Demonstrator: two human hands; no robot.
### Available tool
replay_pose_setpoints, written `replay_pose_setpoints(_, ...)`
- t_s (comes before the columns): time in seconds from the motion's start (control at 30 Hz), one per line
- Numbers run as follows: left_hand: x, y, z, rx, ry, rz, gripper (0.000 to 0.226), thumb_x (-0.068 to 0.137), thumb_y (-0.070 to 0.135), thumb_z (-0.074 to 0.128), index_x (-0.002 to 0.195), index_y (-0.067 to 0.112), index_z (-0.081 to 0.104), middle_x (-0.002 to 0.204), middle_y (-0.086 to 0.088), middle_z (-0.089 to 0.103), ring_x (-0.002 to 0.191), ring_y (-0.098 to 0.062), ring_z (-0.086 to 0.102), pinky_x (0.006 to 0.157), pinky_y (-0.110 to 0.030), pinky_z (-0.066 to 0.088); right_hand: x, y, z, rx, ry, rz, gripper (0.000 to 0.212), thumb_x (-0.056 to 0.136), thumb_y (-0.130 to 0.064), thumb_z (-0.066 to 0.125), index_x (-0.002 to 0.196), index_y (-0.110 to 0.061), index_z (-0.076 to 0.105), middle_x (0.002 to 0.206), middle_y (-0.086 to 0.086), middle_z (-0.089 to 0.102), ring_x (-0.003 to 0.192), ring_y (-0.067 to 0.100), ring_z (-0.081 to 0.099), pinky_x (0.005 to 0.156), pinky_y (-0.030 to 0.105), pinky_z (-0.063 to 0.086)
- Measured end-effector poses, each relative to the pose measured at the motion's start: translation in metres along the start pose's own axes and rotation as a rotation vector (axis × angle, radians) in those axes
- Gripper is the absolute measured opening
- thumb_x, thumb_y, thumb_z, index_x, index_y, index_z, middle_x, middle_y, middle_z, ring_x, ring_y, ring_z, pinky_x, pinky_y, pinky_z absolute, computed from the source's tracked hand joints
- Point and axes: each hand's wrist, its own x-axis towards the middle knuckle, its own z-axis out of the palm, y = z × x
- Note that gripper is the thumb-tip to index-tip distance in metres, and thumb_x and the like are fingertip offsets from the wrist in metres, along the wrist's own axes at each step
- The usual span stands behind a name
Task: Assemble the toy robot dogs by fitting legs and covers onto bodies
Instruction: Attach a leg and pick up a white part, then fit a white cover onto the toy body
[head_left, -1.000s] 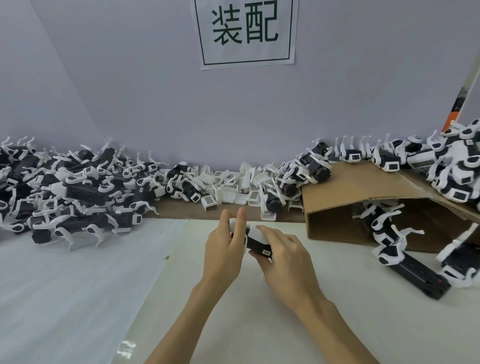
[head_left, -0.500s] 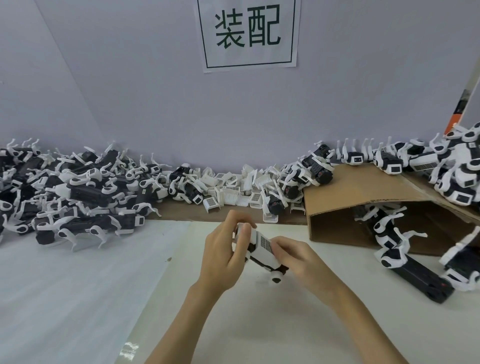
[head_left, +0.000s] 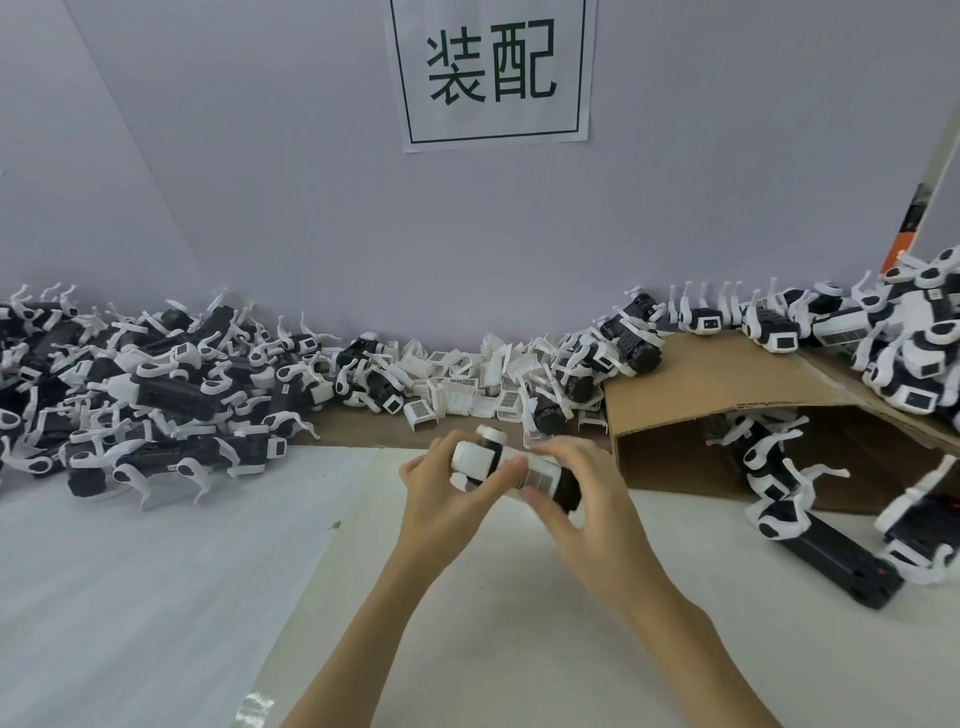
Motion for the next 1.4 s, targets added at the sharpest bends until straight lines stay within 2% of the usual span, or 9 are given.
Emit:
replay_pose_setpoints(0.13, -0.001, -0.001, 0.005, -0.009, 0.057, -0.014, 0.049, 0.074, 0.074, 0.073, 0.082, 0.026, 0.07, 0.077, 0.001, 0.069, 0.089, -0.03, 0.066, 0.084, -0.054, 0.054, -0.008, 0.004, 0.011, -0.187, -0.027, -0.01, 0.058, 0.088, -0.029, 0.082, 0.138, -0.022, 0.053, 0.141, -0.01, 0.048, 0.133, 0.009, 0.047, 0.097, 0.029, 0.056)
replay_pose_setpoints(0.3, 0.0, -0.004, 0.002, 0.231, 0.093, 0.271, 0.042, 0.085, 0.07, 0.063, 0.115, 0.041, 0.06, 0.1, 0.02, 0.068, 0.105, -0.005, 0.06, 0.092, -0.023, 0.043, -0.009, 0.007, 0.012, 0.027, -0.077, 0.039, 0.049, 0.096, -0.025, 0.073, 0.139, -0.031, 0.05, 0.136, -0.015, 0.05, 0.126, 0.011, 0.054, 0.092, 0.019, 0.055)
replay_pose_setpoints(0.4, -0.002, 0.001, 0.006, 0.026, 0.07, 0.138, 0.039, 0.08, 0.072, 0.068, 0.093, 0.035, 0.067, 0.08, 0.011, 0.072, 0.077, -0.011, 0.07, 0.066, -0.032, 0.055, -0.012, 0.009, 0.011, 0.006, -0.145, 0.067, 0.057, 0.097, -0.038, 0.069, 0.148, -0.039, 0.042, 0.142, -0.023, 0.047, 0.13, 0.001, 0.05, 0.099, 0.014, 0.049)
replay_pose_setpoints(0.53, 0.004, -0.001, -0.001, -0.007, 0.142, -0.071, 0.072, 0.074, 0.093, 0.05, 0.073, 0.022, 0.063, 0.058, 0.011, 0.064, 0.055, -0.003, 0.056, 0.064, -0.03, 0.044, -0.01, 0.007, 0.01, -0.076, -0.263, 0.15, 0.068, 0.092, -0.055, 0.07, 0.15, -0.049, 0.036, 0.137, -0.035, 0.043, 0.121, -0.019, 0.045, 0.091, 0.002, 0.042)
replay_pose_setpoints(0.73, 0.014, -0.007, -0.008, -0.266, 0.097, -0.243, 0.092, 0.088, 0.081, 0.005, 0.134, 0.028, 0.064, 0.11, -0.002, 0.079, 0.114, -0.026, 0.067, 0.102, -0.047, 0.046, 0.01, 0.005, -0.006, 0.305, -0.084, 0.526, 0.04, 0.09, -0.047, 0.076, 0.112, -0.014, 0.07, 0.08, 0.001, 0.076, 0.064, 0.017, 0.073, 0.059, 0.04, 0.063)
replay_pose_setpoints(0.8, 0.018, -0.005, -0.014, -0.292, 0.165, -0.212, 0.087, 0.09, 0.075, 0.006, 0.132, 0.026, 0.065, 0.113, -0.004, 0.076, 0.114, -0.029, 0.065, 0.098, -0.046, 0.046, 0.041, 0.005, -0.033, 0.771, 0.13, 0.687, 0.055, 0.086, -0.046, 0.076, 0.117, -0.001, 0.071, 0.089, 0.014, 0.074, 0.068, 0.022, 0.073, 0.059, 0.037, 0.063)
replay_pose_setpoints(0.9, 0.021, -0.007, -0.016, -0.314, 0.18, -0.231, 0.086, 0.097, 0.069, 0.007, 0.124, 0.016, 0.068, 0.112, -0.011, 0.074, 0.106, -0.029, 0.064, 0.092, -0.044, 0.049, 0.083, 0.006, -0.082, 1.419, 0.415, 0.555, 0.072, 0.089, -0.059, 0.067, 0.147, -0.018, 0.055, 0.136, 0.019, 0.056, 0.108, 0.023, 0.073, 0.09, 0.032, 0.061)
replay_pose_setpoints(1.03, 0.021, -0.012, -0.011, -0.283, 0.144, -0.267, 0.079, 0.108, 0.06, 0.009, 0.11, 0.013, 0.072, 0.108, -0.01, 0.075, 0.1, -0.028, 0.063, 0.087, -0.041, 0.049, 0.089, 0.01, -0.07, 1.066, 0.349, 0.688, 0.063, 0.088, -0.044, 0.074, 0.135, -0.007, 0.054, 0.133, 0.02, 0.059, 0.105, 0.026, 0.074, 0.082, 0.035, 0.064)
replay_pose_setpoints(1.4, 0.014, -0.031, -0.002, 0.058, 0.112, -0.19, 0.055, 0.112, 0.056, 0.03, 0.093, 0.026, 0.072, 0.097, 0.01, 0.074, 0.098, -0.009, 0.066, 0.09, -0.034, 0.051, 0.015, 0.014, 0.038, 1.303, 0.106, 0.947, 0.04, 0.088, -0.035, 0.072, 0.111, -0.003, 0.077, 0.086, 0.01, 0.07, 0.07, 0.019, 0.069, 0.063, 0.03, 0.061)
